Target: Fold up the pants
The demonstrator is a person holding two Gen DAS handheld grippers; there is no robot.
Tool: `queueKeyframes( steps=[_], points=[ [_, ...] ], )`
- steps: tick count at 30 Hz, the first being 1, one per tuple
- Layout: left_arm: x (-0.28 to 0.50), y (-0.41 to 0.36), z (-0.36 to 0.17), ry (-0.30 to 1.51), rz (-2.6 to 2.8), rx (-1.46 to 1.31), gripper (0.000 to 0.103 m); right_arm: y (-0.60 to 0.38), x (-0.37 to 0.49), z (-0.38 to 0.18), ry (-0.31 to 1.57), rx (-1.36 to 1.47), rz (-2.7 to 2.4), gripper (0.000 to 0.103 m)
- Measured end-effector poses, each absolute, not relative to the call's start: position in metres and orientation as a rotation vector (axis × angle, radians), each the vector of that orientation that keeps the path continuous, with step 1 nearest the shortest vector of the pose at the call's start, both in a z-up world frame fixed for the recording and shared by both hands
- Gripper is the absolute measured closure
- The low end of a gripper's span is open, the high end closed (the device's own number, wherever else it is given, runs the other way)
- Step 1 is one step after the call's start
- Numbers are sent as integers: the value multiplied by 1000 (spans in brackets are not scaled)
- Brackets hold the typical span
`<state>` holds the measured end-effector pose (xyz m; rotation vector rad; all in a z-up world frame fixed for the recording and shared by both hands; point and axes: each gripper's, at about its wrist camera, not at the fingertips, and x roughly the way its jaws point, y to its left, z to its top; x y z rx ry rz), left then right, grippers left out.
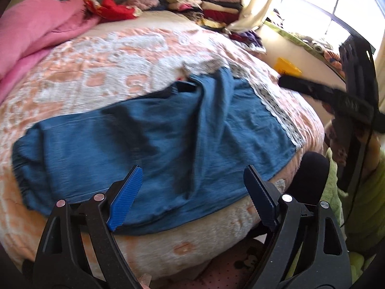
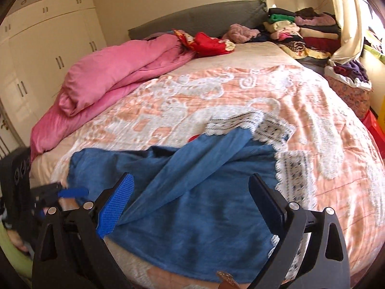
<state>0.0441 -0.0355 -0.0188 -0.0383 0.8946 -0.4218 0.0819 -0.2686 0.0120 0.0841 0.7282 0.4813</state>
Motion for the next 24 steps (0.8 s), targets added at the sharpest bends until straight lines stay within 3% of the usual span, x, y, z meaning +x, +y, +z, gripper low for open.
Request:
queueKeyframes(
  steps=[9,14,16,18,24],
  points=[
    [81,-70,-45,966,-467,-43,25,-253,138,10,772,21,446,8],
    [100,-73,-62,1013,-451,-107,48,-231,168,5,800,-25,459,8],
    [101,-74,-62,1007,-453,-104,79,-219,183,1,822,-37,467,7],
    [98,-77,-61,1003,-479,-109,100,-209,197,-4,842,-57,464,8],
    [82,-94,-60,999,-535,-50,101,-180,238,-31,905,-145,385,8]
  ],
)
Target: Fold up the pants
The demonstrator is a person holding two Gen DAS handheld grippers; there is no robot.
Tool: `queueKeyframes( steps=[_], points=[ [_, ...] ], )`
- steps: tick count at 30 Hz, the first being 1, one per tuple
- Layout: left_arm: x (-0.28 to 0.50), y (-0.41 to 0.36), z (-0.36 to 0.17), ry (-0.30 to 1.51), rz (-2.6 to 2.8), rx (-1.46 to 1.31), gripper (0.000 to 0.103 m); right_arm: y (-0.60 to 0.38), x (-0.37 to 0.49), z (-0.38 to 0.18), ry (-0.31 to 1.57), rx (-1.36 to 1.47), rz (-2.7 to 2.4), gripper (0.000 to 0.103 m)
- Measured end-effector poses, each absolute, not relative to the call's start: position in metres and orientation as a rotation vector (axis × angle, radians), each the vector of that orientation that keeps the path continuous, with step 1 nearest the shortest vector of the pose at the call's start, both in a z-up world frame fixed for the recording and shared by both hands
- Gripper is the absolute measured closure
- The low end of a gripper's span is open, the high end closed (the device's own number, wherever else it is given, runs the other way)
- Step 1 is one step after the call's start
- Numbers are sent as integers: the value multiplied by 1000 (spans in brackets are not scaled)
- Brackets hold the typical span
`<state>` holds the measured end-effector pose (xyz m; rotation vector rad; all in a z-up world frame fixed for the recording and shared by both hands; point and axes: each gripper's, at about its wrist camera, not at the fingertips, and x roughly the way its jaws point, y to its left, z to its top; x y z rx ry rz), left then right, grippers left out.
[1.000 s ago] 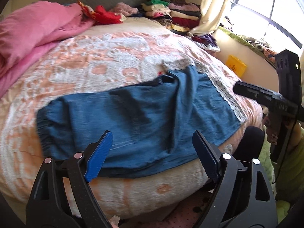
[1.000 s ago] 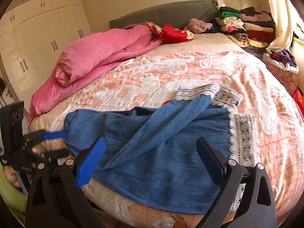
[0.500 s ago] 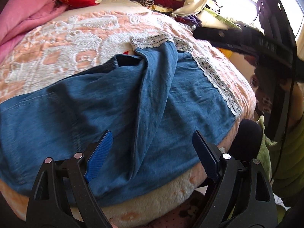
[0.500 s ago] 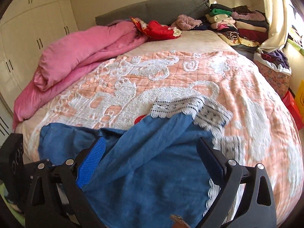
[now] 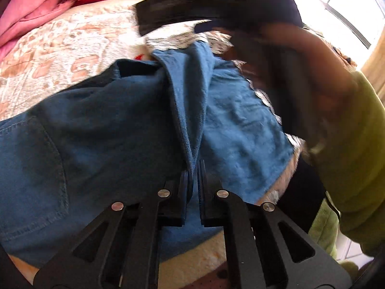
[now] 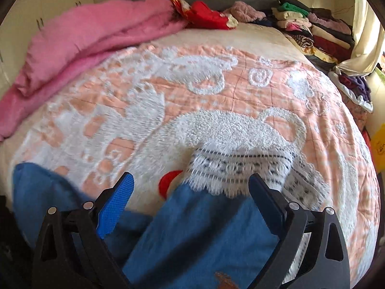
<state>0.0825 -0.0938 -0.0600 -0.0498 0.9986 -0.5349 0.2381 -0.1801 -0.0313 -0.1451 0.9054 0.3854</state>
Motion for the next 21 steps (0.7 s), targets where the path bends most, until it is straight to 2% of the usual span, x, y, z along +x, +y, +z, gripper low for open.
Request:
queueKeyframes(
  steps=[6,10,12,13,15,21],
  points=[
    [78,-100,-64,1003,-549,-23,101,-162,267,-62,969,-207,299,11],
    [80,-98,-65,1005,-550,-17,101,-163,279,-78,983,-237,255,42],
    [80,-98,-65,1003,-549,-11,101,-171,279,-74,969,-215,254,76],
    [80,-97,-65,1001,-546,-9,101,-176,278,-72,965,-195,267,86],
    [80,-96,-65,1000,-542,-11,101,-191,273,-61,949,-130,291,92],
    [77,-89,-62,980,-514,4,101,-255,238,-25,878,52,310,94]
  ],
)
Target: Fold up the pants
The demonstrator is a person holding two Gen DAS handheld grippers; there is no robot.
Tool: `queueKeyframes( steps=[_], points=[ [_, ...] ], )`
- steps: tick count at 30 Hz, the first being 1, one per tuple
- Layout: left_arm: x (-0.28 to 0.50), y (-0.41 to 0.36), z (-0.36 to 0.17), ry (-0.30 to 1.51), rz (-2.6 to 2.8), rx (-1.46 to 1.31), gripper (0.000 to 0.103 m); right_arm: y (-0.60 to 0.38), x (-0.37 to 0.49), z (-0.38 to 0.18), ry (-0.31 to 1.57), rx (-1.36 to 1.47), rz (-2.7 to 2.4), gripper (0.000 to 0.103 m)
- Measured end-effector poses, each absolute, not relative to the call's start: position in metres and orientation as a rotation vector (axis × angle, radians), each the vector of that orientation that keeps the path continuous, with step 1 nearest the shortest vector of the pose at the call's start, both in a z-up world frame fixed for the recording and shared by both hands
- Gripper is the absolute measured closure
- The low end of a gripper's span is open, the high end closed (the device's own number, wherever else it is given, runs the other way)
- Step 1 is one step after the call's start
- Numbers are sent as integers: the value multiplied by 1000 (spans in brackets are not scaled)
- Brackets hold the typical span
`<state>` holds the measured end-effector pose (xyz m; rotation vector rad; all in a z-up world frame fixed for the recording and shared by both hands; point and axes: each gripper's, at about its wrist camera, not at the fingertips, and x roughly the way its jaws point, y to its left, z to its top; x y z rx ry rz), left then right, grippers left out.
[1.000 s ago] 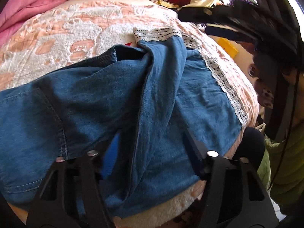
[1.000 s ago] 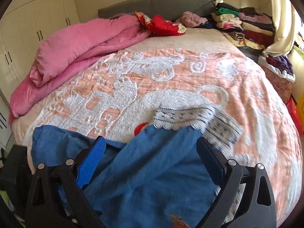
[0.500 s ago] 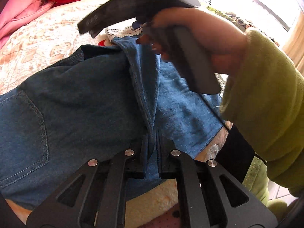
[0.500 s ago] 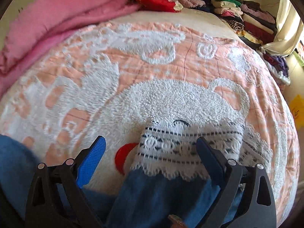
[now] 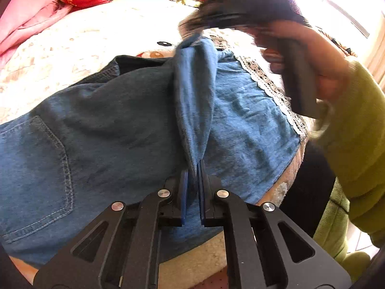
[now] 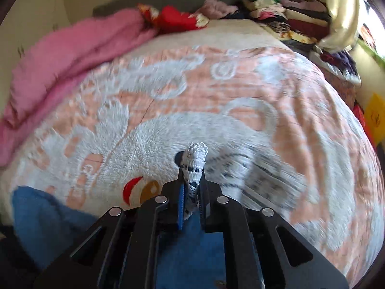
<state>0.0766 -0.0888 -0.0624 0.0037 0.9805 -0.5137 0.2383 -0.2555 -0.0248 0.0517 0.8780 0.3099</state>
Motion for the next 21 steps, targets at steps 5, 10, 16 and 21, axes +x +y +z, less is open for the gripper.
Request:
queueKeyframes(
  steps=[5,10,16,21],
  points=[
    [64,-80,-49,942,-497,47,103,-309,187,1,827,170,304,94],
    [52,-70,-38,898,-491,84,103,-358,127,4,830,294,309,94],
    [40,-69,-38,900,-492,111,103,-389,73,-35,941,434,275,94],
    [34,-74,-43,909,-513,135,103,-404,49,-62,984,540,254,91]
  ],
)
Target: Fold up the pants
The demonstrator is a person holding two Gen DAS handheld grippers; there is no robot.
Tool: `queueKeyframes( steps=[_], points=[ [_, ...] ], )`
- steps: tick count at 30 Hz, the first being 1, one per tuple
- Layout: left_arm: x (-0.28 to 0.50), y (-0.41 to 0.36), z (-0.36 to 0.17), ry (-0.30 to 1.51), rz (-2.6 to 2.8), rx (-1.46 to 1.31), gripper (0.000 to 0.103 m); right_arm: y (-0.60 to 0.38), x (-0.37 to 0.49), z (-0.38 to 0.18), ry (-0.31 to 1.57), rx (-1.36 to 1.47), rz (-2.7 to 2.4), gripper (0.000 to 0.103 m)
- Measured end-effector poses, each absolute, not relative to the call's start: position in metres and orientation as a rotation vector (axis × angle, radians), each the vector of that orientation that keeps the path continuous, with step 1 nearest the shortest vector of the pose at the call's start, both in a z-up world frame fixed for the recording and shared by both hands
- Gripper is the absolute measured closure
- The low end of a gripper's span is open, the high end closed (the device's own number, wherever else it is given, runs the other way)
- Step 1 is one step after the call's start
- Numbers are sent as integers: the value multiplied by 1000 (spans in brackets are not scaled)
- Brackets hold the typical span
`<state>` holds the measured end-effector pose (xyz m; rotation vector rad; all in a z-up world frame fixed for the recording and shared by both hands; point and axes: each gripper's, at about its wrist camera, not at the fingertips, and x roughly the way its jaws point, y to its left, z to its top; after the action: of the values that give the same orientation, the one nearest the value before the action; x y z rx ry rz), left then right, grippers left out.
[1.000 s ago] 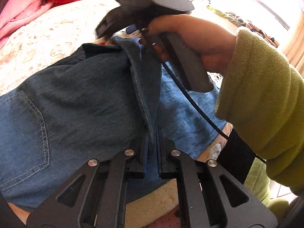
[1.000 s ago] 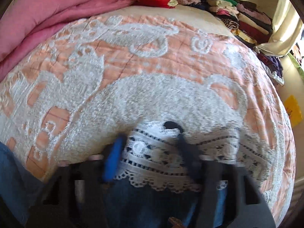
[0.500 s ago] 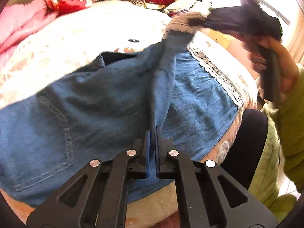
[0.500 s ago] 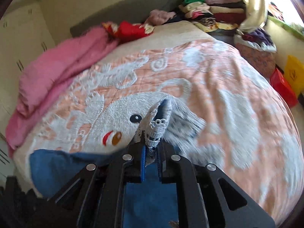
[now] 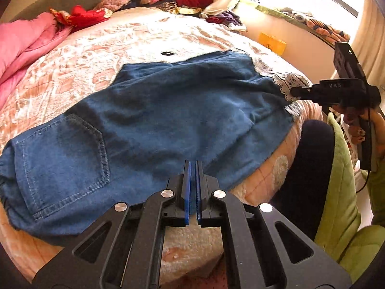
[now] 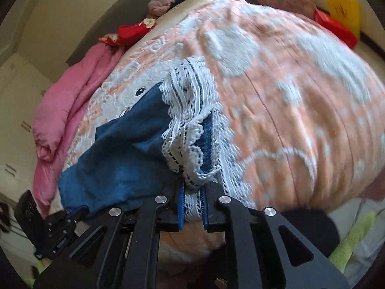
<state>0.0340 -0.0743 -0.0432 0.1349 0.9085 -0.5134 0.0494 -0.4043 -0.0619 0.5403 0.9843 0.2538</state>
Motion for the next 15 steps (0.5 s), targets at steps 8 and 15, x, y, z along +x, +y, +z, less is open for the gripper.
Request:
queueKeyframes(
  steps=[8,15],
  points=[
    [31,-101,-47,860,-509,282,64,-411,47,-56,951,558,267,78],
    [49,-116,-63,871,-470,375,103,-416,54,-54,955,575,284,82]
  ],
)
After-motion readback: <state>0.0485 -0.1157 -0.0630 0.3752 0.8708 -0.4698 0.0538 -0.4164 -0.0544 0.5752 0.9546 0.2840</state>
